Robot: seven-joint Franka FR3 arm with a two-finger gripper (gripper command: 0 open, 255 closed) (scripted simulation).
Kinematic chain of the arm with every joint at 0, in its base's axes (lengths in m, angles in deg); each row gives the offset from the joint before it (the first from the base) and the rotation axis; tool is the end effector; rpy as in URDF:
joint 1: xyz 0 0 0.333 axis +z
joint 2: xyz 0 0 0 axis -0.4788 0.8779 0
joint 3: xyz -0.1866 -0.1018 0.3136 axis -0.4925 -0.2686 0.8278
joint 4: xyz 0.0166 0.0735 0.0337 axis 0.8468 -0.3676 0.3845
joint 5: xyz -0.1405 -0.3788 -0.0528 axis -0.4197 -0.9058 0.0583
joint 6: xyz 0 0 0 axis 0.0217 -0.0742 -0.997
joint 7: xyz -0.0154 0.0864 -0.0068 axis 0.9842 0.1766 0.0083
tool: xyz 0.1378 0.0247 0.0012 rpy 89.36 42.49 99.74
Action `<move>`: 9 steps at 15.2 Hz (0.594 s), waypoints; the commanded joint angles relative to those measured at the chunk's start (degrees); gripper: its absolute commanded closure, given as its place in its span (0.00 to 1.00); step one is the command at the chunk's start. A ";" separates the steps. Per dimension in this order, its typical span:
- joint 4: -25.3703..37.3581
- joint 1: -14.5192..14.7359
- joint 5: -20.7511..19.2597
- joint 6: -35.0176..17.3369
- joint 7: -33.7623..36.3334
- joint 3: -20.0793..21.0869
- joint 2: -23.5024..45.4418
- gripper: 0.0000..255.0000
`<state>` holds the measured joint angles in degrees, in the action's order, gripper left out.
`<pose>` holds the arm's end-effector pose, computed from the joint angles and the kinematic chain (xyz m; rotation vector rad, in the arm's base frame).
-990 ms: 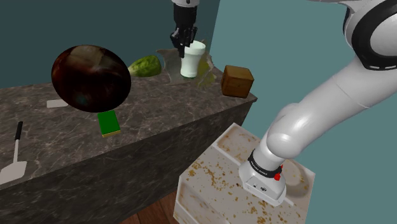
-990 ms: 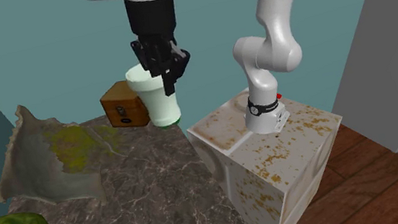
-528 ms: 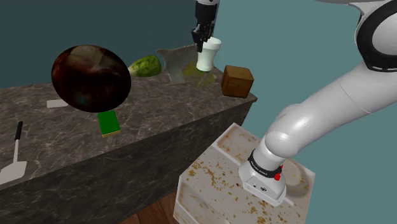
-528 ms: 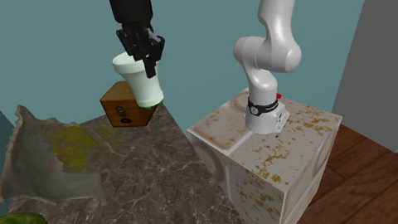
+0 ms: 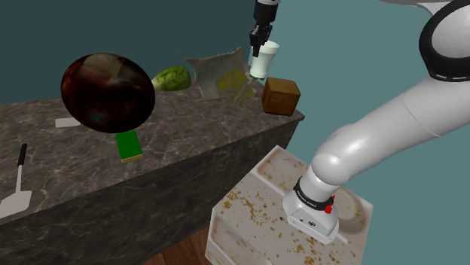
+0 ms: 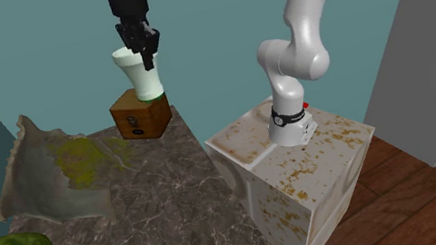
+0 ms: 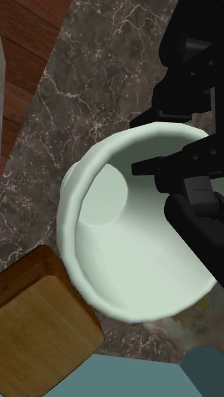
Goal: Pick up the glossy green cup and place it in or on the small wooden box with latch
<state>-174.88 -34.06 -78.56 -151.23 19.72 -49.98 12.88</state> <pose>0.4225 -0.1199 0.6373 3.0256 0.1933 0.0243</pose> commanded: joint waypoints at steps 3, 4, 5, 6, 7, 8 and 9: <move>2.64 -1.94 -0.91 0.17 -6.04 -4.12 1.68 1.00; 3.32 -2.40 -1.06 0.16 -7.49 -5.12 2.17 1.00; 4.05 -2.86 -1.18 0.16 -8.94 -6.11 2.72 1.00; 4.86 -3.29 -1.26 0.15 -10.40 -7.12 3.34 1.00; 5.73 -3.74 -1.30 0.15 -11.87 -8.12 4.02 1.00; 6.66 -4.19 -1.29 0.15 -13.36 -9.12 4.77 1.00; 7.67 -4.64 -1.24 0.16 -14.86 -10.12 5.58 1.00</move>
<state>-167.51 -38.17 -79.69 -150.72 6.59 -59.00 18.06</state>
